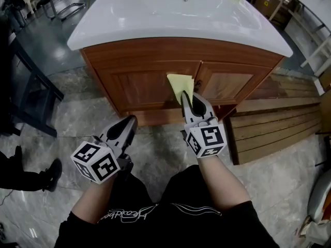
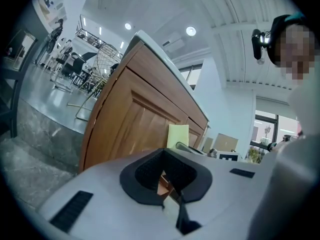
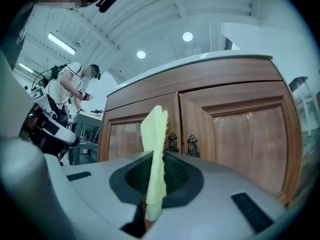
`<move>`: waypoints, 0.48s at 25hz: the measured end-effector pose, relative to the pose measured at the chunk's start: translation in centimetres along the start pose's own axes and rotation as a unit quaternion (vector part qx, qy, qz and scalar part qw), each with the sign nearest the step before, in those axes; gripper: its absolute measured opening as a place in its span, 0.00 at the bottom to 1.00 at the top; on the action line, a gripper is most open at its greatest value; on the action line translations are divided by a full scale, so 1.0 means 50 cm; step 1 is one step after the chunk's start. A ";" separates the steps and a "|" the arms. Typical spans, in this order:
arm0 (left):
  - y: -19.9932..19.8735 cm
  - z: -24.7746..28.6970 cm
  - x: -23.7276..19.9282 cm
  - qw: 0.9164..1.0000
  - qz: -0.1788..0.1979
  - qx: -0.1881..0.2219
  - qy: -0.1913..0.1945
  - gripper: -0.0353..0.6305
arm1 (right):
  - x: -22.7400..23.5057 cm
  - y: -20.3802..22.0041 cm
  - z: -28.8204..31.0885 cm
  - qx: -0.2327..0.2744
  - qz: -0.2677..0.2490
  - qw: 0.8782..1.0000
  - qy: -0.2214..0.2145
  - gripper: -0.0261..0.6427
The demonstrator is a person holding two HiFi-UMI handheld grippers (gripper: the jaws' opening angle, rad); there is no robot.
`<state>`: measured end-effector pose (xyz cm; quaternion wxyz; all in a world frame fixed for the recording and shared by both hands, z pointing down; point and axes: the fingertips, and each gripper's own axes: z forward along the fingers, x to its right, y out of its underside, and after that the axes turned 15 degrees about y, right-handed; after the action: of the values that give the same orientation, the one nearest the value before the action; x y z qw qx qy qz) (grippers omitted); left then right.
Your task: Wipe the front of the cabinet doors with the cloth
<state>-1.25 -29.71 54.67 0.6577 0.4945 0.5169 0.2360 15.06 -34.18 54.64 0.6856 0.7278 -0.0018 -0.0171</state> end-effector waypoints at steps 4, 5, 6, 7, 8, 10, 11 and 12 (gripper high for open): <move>0.003 0.017 0.006 1.000 -0.001 -0.002 0.007 0.06 | 0.021 0.005 -0.007 -0.002 0.005 1.000 0.011 0.10; 0.006 0.020 0.007 1.000 -0.001 -0.003 0.009 0.06 | 0.023 0.004 -0.009 -0.001 0.002 1.000 0.011 0.10; 0.008 0.022 0.007 1.000 -0.001 -0.004 0.010 0.06 | 0.023 0.004 -0.010 0.000 -0.001 1.000 0.011 0.10; 0.010 0.024 0.007 1.000 -0.002 -0.005 0.011 0.06 | 0.024 0.004 -0.012 0.000 -0.002 1.000 0.011 0.10; 0.011 0.025 0.006 1.000 -0.004 -0.005 0.011 0.06 | 0.024 0.005 -0.013 0.000 -0.002 1.000 0.011 0.10; 0.011 0.024 0.003 1.000 -0.007 -0.004 0.009 0.06 | 0.023 0.004 -0.016 0.000 0.002 1.000 0.008 0.10; 0.011 0.023 0.001 1.000 -0.007 -0.004 0.008 0.06 | 0.022 0.003 -0.017 0.001 0.005 1.000 0.006 0.10; 0.011 0.022 0.000 1.000 -0.006 -0.004 0.007 0.06 | 0.020 0.001 -0.018 0.003 0.008 1.000 0.003 0.10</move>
<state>-0.12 -29.96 55.16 0.6573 0.4869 0.5240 0.2375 16.10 -33.31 54.73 0.6837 0.7297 -0.0058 -0.0099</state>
